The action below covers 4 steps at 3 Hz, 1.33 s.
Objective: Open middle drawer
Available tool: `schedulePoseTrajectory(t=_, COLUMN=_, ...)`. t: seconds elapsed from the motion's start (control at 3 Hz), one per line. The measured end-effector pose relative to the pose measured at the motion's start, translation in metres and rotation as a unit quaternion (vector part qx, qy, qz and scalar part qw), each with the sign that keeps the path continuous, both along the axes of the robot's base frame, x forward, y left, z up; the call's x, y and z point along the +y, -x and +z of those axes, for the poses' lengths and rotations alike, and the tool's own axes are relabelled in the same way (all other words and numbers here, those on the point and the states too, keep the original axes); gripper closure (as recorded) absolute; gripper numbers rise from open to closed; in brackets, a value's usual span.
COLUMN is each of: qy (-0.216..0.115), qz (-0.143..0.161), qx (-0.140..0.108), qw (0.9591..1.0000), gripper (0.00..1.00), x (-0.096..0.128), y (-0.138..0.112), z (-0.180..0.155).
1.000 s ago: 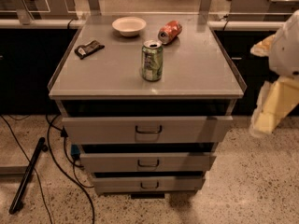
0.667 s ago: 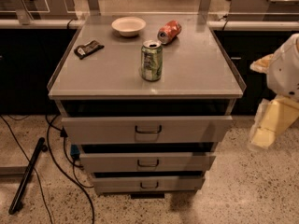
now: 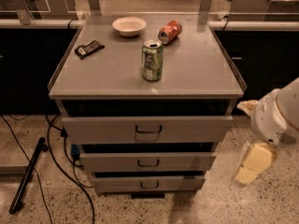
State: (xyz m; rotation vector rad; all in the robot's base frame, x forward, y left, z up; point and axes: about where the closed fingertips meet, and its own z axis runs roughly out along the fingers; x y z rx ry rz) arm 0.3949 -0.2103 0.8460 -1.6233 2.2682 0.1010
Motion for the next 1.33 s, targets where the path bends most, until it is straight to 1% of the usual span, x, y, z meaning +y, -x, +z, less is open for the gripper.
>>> schedulePoseTrajectory(t=0.33, qy=-0.055, qz=0.014, qx=-0.012, qw=0.9983, gripper=0.00, x=0.025, y=0.012, z=-0.053)
schedulePoseTrajectory(t=0.67, qy=-0.055, qz=0.014, qx=-0.012, qw=0.9983, gripper=0.00, x=0.025, y=0.012, z=-0.053)
schedulePoseTrajectory(t=1.0, qy=-0.047, qz=0.017, qx=-0.031, qw=0.9983, gripper=0.00, x=0.029, y=0.011, z=-0.059)
schedulePoseTrajectory(t=1.33, qy=-0.032, qz=0.032, qx=-0.076, qw=0.9961, gripper=0.00, x=0.040, y=-0.001, z=-0.078)
